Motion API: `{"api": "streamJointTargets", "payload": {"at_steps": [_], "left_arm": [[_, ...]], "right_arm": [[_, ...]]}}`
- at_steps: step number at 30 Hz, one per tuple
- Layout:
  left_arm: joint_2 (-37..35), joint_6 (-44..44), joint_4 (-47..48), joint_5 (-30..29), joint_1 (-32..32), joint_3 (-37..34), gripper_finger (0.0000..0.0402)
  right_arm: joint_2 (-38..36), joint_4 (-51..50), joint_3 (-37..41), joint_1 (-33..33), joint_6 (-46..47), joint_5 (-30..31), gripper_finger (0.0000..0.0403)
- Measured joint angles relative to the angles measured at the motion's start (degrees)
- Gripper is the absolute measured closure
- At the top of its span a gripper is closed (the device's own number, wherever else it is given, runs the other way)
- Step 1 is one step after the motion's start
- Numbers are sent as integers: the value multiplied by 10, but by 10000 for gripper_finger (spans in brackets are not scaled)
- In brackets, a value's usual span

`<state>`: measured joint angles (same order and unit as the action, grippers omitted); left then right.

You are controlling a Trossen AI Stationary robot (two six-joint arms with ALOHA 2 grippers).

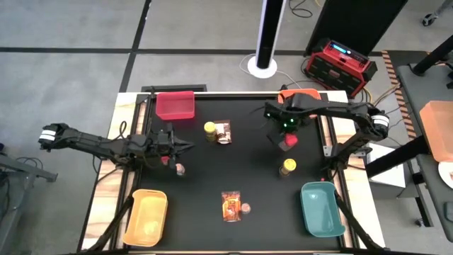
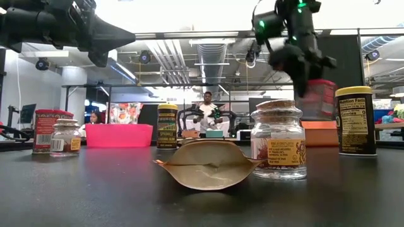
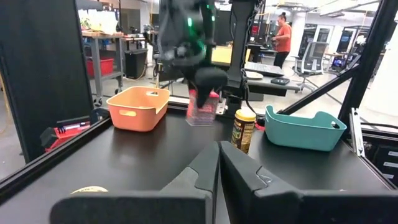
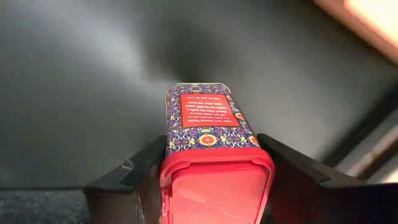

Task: Sort spices by type
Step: Put the right red seasoning can into the blue bin

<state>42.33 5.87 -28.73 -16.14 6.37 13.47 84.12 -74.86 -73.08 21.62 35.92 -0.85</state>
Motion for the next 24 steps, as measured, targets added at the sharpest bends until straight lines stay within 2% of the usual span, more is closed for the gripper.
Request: {"api": "streamJointTargets", "payload": {"at_steps": [9,13,15,20,24], "left_arm": [[0,0,1,0,0,0,402],[0,0,1,0,0,0,402],[0,1,1,0,0,0,402],[0,9,1,2,0,0,402],[0,9,1,2,0,0,402]], "right_arm": [[38,-27,-129,45,-44,6,194],[66,-28,-176,52,-78,8,194],[80,-27,-198,51,-125,8,194],[101,-45,-237,26,-245,6,194],[109,-117,-268,-29,-323,4,194]]}}
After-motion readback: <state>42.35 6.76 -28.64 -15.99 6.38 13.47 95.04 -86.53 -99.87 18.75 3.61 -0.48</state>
